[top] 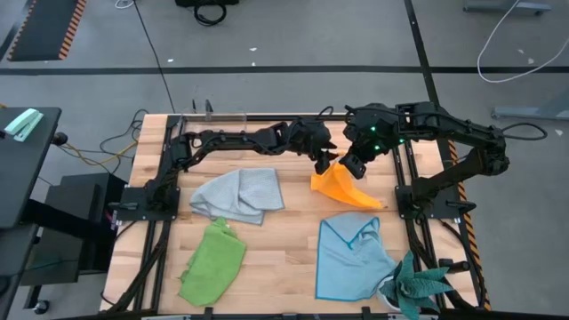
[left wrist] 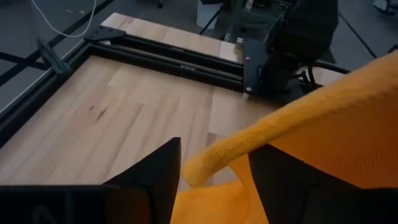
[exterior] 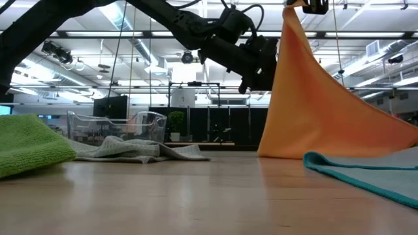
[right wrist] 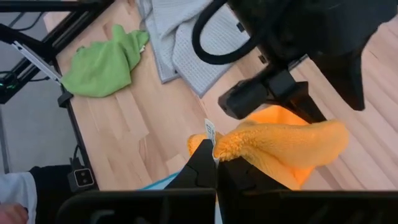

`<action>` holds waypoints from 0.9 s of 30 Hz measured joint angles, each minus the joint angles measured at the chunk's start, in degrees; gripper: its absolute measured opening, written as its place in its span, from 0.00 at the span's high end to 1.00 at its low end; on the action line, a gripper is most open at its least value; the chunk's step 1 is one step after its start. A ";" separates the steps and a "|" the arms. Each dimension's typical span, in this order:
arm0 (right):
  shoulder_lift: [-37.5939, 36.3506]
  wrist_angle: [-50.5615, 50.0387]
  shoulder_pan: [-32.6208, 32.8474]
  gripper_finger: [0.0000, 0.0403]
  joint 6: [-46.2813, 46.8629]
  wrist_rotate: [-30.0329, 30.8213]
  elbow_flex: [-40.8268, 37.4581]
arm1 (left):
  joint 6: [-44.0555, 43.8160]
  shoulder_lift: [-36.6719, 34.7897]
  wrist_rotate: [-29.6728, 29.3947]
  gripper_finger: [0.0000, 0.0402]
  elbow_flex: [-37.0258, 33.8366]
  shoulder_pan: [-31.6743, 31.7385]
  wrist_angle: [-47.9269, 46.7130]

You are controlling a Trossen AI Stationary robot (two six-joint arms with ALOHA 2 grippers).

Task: Fold microfiber towels
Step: Fold the orange microfiber cloth

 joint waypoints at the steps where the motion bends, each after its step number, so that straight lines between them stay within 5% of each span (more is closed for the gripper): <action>1: 0.00 0.26 0.00 1.00 0.00 0.00 0.00 | 0.10 0.00 -0.11 0.51 0.00 0.03 0.03; 27: 0.02 0.30 0.00 1.00 0.02 -1.29 0.00 | 3.15 2.67 0.07 0.50 -0.07 0.76 2.08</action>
